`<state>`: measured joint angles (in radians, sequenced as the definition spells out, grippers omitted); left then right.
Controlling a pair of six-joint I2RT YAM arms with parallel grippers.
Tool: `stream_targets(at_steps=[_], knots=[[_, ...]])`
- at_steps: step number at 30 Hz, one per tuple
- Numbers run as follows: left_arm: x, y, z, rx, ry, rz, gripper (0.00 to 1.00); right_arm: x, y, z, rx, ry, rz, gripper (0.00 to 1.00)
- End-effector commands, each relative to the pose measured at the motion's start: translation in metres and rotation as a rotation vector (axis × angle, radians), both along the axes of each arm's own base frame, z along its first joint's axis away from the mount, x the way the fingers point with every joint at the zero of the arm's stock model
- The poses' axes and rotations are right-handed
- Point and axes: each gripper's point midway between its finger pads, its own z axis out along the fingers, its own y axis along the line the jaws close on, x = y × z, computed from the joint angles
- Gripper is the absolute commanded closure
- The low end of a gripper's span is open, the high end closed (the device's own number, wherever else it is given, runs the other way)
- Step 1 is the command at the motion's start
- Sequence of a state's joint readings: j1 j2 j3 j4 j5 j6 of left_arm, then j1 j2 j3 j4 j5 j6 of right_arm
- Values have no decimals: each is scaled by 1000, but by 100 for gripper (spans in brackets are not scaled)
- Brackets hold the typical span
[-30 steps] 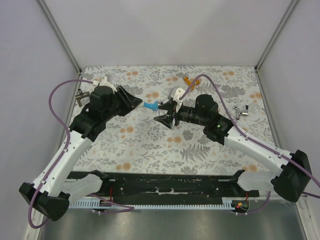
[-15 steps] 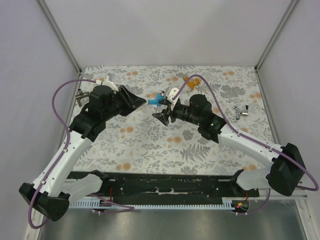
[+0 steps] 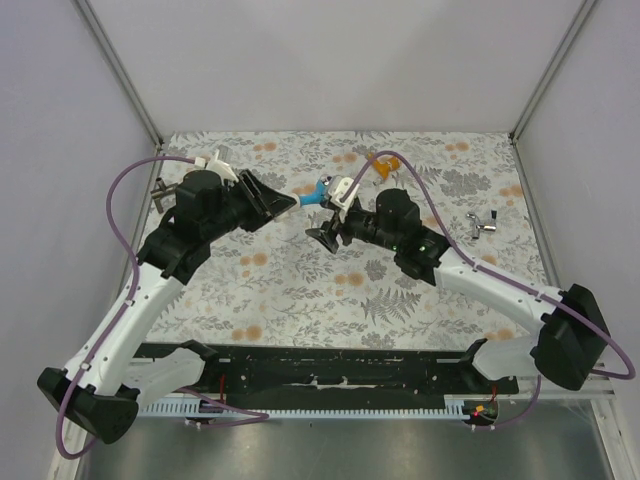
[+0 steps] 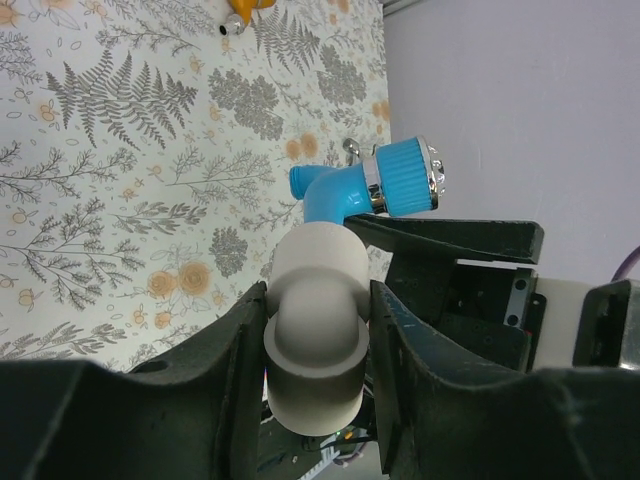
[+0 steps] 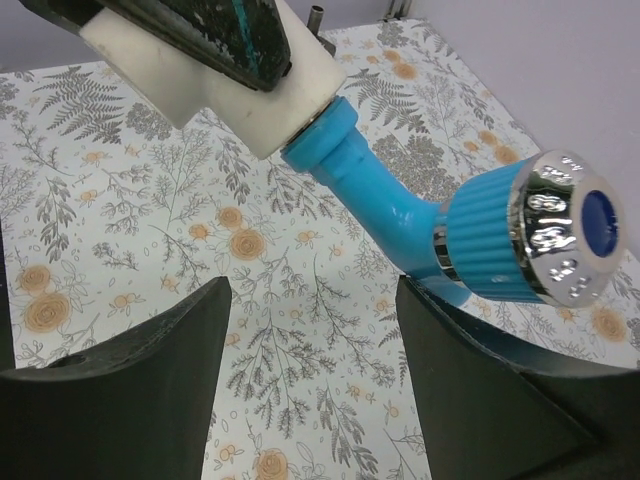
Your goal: Install the water faucets
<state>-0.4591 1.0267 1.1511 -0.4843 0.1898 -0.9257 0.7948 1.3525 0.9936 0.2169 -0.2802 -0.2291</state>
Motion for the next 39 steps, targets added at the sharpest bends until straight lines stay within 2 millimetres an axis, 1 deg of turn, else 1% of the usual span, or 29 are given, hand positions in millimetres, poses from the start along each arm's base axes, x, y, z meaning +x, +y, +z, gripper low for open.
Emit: stream_targets(at_steps=[1,4,6,8,9,10,12,13,17,20,23,24,25,29,32,34,36,39], knots=[[1,1,24,-41,-78,5,98,-12,-15,52,75,-93,0,25],[2,-4,27,-54,-96,-34,98,-14,-23,55,61,-110,4,25],[2,-6,33,-80,-120,-53,98,-17,-26,53,45,-86,45,30],[0,-9,37,-92,-137,-77,98,-12,-35,57,84,-53,51,31],[0,-10,38,-99,-140,-86,98,-12,-37,59,114,-37,62,30],[-2,-12,38,-105,-145,-100,98,-7,-44,63,150,-23,51,30],[-5,-15,42,-129,-162,-130,98,-4,-49,68,204,-4,54,25],[-7,-17,46,-143,-172,-144,98,-3,-51,72,224,1,58,21],[-14,-27,51,-175,-190,-218,98,-1,-52,85,296,32,116,20],[-18,-31,58,-199,-215,-253,98,0,-51,91,325,54,166,20],[-22,-33,64,-213,-243,-283,98,-6,-45,98,344,78,246,20],[-22,-34,67,-218,-254,-293,98,-7,-43,98,348,94,270,21],[-23,-35,68,-221,-265,-303,98,-10,-41,101,359,104,302,22],[-30,-40,77,-216,-338,-373,98,-21,-42,112,416,168,424,31],[-32,-40,79,-176,-413,-404,98,-33,-43,125,440,211,522,43],[-36,-40,82,-143,-477,-438,98,-40,-44,129,428,238,563,56],[-37,-40,79,-94,-535,-471,98,-43,-45,132,412,262,567,77],[-38,-40,75,-23,-618,-511,98,-49,-46,134,375,322,569,97]])
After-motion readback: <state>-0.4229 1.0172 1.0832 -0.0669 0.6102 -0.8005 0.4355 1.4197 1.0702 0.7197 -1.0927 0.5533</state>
